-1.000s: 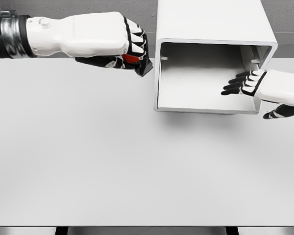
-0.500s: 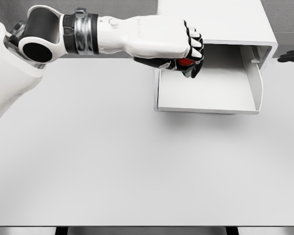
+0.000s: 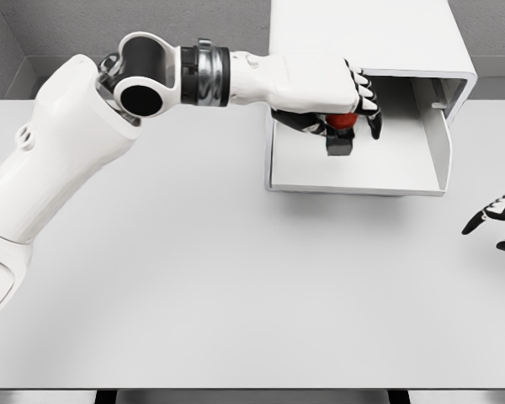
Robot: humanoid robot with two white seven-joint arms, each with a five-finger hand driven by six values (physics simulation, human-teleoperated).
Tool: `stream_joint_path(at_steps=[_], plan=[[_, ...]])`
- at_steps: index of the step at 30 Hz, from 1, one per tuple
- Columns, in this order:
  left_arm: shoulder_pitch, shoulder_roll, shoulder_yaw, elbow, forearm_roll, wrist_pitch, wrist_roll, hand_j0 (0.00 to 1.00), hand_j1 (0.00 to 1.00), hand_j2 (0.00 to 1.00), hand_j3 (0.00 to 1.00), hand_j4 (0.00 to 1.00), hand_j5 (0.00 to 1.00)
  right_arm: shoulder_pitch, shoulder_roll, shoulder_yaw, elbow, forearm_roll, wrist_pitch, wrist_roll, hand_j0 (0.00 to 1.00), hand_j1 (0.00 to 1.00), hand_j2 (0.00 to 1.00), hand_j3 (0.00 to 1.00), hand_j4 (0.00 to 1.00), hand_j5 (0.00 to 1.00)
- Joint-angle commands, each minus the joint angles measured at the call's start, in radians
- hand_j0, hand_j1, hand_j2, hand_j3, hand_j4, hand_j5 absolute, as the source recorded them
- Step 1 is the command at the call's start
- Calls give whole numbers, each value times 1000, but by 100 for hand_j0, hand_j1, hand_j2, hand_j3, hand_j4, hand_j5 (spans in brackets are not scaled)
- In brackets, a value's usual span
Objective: Slide open multi-storey tabletop storage cabinets and put open load switch and slide close multi-storey tabletop storage cabinets
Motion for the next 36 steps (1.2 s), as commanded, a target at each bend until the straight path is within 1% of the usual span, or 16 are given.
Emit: stream_joint_path(at_steps=[1,7,8,9,11,13,14,15,17,19,21,23,25,27,30,36], plan=[[0,-5,2,12,6,3,1,97,97,97,97,97,97,0,7,7,-44,34,3,0,61,61,61,61,61,61],[-26,-16,7,25,21,3,1,100,100,100,100,100,100,0,7,38,-87,51,3,0,61,61,61,61,61,61],[-38,-14,7,16,33,3,1,100,100,100,100,100,100,0,5,52,-91,51,3,0,61,61,61,61,61,61],[-67,3,7,-4,101,3,1,100,100,100,100,100,100,-1,5,59,-99,52,3,0,61,61,61,61,61,61],[-87,133,7,-109,262,3,1,100,100,100,100,100,100,-5,5,61,-102,52,3,0,61,61,61,61,61,61],[-101,346,12,-301,469,3,1,100,100,100,100,100,100,-5,7,61,-104,52,3,0,61,61,61,61,61,61],[-103,459,13,-344,538,3,1,100,100,100,100,100,100,-12,7,61,-104,52,3,0,62,62,62,62,62,62],[-100,568,13,-344,561,3,1,100,100,100,100,100,100,-14,10,62,-107,52,3,0,62,62,62,62,62,62],[-37,682,12,-340,558,3,1,100,100,100,100,100,100,-40,18,96,-110,52,3,0,62,62,62,62,62,62],[103,710,13,-335,549,3,1,100,100,100,100,100,100,-69,30,124,-111,54,3,0,63,63,63,63,63,63],[173,739,12,-309,546,3,1,100,100,100,100,100,100,-83,45,128,-110,66,3,0,63,63,63,63,63,63],[267,740,15,-295,541,3,1,100,100,100,100,100,100,-133,54,179,-110,71,3,0,64,64,64,64,64,64],[298,727,6,-242,536,3,1,100,100,100,100,100,100,-164,67,197,-108,81,3,0,64,64,64,64,64,64],[370,632,2,-241,394,3,1,100,100,100,100,100,100,-192,71,216,-108,81,3,0,66,66,66,66,66,66],[394,618,-2,-206,320,3,1,100,100,100,100,100,100,-242,74,248,-107,81,3,0,66,66,66,66,66,66],[402,633,-2,-206,312,3,1,100,100,100,100,100,100,-288,85,251,-102,80,3,0,66,66,66,66,66,66]])
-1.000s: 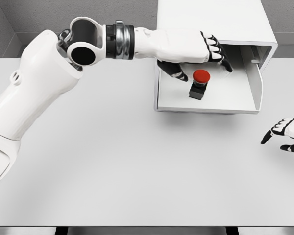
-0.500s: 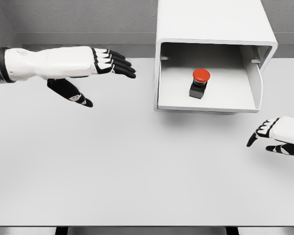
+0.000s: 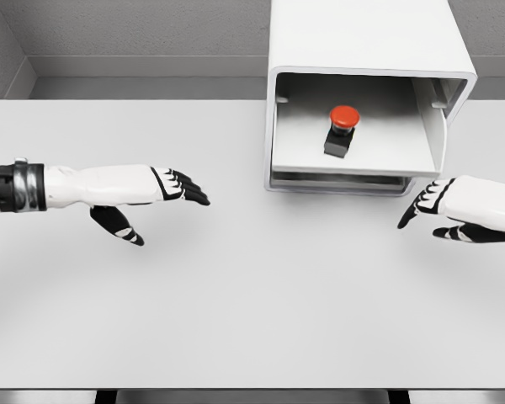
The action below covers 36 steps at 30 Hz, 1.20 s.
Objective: Slide open multi-storey tabletop storage cabinets and put open load switch and slide close multi-storey tabletop storage cabinets
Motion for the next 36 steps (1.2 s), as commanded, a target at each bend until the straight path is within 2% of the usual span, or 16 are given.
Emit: stream_joint_path(at_steps=[1,6,10,15,23,30,32,36], plan=[[0,0,-1,2,-1,3,0,100,100,100,100,100,100,-3,6,15,1,-7,3,-1,66,66,66,66,66,66],[3,1,-1,2,0,3,0,100,100,100,100,100,100,-74,24,36,1,-10,3,-1,66,66,66,66,66,66],[3,6,-1,1,0,3,0,100,100,100,100,100,100,-156,52,114,4,-11,3,-1,67,67,67,67,67,67],[3,7,-2,1,0,3,0,100,100,100,100,100,100,-210,78,182,19,1,3,-1,67,67,67,67,67,67],[3,6,-5,-1,2,3,0,100,100,100,100,100,100,-311,136,260,85,30,3,-1,67,67,67,67,67,67],[3,7,-5,-2,0,3,0,100,100,100,100,100,100,-371,179,285,175,52,3,-1,67,67,67,67,67,67],[3,7,-5,-2,0,3,0,100,100,100,100,100,100,-402,185,320,205,52,3,-1,67,67,67,67,67,67],[3,6,-5,-2,0,3,0,100,100,100,100,100,100,-408,193,320,211,52,3,-1,67,67,67,67,67,67]])
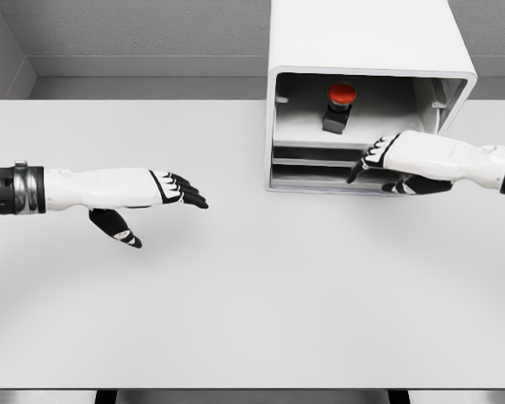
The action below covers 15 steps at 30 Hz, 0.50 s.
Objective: Slide open multi-storey tabletop storage cabinets and put open load switch and slide close multi-storey tabletop storage cabinets
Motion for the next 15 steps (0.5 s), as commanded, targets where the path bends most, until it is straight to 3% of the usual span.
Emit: stream_joint_path(at_steps=[1,11,15], plan=[[2,1,1,0,7,3,0,100,100,100,100,100,100,0,8,6,12,-4,3,0,67,67,67,67,67,67],[2,1,1,0,7,3,0,100,100,100,100,100,100,-28,23,13,39,-4,3,0,68,68,68,68,68,68],[3,1,1,0,7,3,0,100,100,100,100,100,100,-18,8,16,-5,1,3,0,72,72,72,72,72,72]])
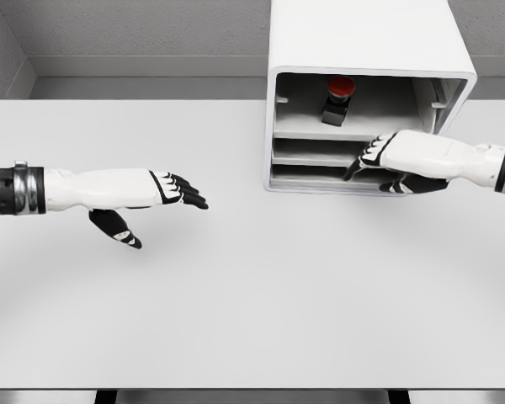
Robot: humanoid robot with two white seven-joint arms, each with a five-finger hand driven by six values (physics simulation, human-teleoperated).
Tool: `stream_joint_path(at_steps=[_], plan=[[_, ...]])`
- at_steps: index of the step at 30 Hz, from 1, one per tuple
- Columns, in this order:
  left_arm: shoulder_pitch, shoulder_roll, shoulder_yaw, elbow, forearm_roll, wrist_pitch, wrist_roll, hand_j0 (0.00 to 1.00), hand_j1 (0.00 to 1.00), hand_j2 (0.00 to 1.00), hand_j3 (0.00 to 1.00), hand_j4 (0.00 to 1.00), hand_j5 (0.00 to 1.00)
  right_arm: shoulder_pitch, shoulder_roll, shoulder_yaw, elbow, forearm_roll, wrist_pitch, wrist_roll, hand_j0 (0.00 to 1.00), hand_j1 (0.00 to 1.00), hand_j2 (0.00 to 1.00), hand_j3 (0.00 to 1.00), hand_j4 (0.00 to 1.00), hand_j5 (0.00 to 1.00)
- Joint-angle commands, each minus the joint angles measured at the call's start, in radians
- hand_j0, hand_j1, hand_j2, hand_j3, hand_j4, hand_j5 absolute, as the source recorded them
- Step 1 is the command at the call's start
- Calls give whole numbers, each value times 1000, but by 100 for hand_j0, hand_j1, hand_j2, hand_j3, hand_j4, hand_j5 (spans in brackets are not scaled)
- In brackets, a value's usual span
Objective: Slide open multi-storey tabletop storage cabinets and put open load switch and slide close multi-storey tabletop storage cabinets
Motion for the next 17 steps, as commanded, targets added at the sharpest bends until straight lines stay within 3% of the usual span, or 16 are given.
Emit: stream_joint_path(at_steps=[1,3,4,5,9,17], plan=[[0,1,1,0,7,3,0,100,100,100,100,100,100,5,-26,-2,-45,-6,3,0,72,72,72,72,72,72],[0,1,1,0,7,3,0,100,100,100,100,100,100,21,-62,-11,-87,-3,3,0,80,80,80,80,80,80],[0,1,1,0,7,3,0,100,100,100,100,100,100,43,-86,-38,-117,-4,3,0,100,100,100,100,100,100],[0,1,1,-2,7,3,0,100,100,100,100,100,100,89,-91,-81,-141,-6,3,0,100,100,100,100,100,100],[28,48,-12,4,12,3,0,100,100,100,100,100,100,172,-138,-78,-198,-4,3,0,100,100,100,100,100,100],[29,51,-10,9,6,3,0,100,100,100,100,100,100,173,-141,-77,-201,-4,3,0,100,100,100,100,100,100]])
